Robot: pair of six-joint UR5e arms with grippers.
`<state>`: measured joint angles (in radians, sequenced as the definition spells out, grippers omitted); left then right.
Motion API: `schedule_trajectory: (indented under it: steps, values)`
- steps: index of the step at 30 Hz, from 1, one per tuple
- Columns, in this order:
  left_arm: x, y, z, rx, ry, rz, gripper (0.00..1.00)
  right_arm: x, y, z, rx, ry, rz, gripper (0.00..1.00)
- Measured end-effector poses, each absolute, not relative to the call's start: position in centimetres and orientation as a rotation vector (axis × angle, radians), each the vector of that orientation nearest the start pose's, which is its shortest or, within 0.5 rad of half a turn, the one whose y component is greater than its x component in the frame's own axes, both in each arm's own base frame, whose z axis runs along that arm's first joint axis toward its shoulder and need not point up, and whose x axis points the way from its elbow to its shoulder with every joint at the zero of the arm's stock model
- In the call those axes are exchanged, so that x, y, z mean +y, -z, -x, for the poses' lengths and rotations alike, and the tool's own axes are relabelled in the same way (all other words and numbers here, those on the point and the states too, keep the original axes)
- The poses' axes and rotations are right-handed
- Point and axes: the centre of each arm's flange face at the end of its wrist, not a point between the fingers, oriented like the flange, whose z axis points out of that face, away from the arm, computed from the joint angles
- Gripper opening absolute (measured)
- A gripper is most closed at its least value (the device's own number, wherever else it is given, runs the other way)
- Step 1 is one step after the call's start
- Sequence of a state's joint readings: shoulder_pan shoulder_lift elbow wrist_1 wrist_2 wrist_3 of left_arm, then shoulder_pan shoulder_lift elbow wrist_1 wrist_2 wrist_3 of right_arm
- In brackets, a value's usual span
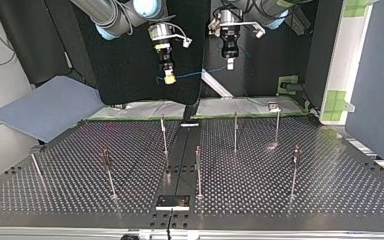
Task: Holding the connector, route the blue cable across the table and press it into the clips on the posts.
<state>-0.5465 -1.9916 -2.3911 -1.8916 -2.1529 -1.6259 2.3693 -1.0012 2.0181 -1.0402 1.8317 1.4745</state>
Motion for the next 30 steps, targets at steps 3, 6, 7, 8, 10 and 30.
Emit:
schedule_trajectory:
  steps: [3,6,7,8,10,30]
  values:
    - [-26.7,-8.0,-28.8,1.562,0.019,0.075,0.00,-29.6,-8.9,-45.8,-0.811,-1.545,-1.590,0.00]
    - [-26.7,-8.0,-28.8,1.562,0.019,0.075,0.00,-29.6,-8.9,-45.8,-0.811,-1.545,-1.590,0.00]
    - [-26.7,-8.0,-28.8,1.562,0.019,0.075,0.00,-29.6,-8.9,-45.8,-0.811,-1.545,-1.590,0.00]
    - [-26.7,-8.0,-28.8,1.562,0.019,0.075,0.00,-29.6,-8.9,-45.8,-0.811,-1.544,-1.590,0.00]
    - [-26.7,-8.0,-28.8,1.562,0.019,0.075,0.00,-29.6,-8.9,-45.8,-0.811,-1.544,-1.590,0.00]
    - [-26.7,-6.7,-28.4,1.589,0.013,0.050,0.00,-28.3,-6.1,-46.4,-0.808,-1.506,-1.669,0.00]
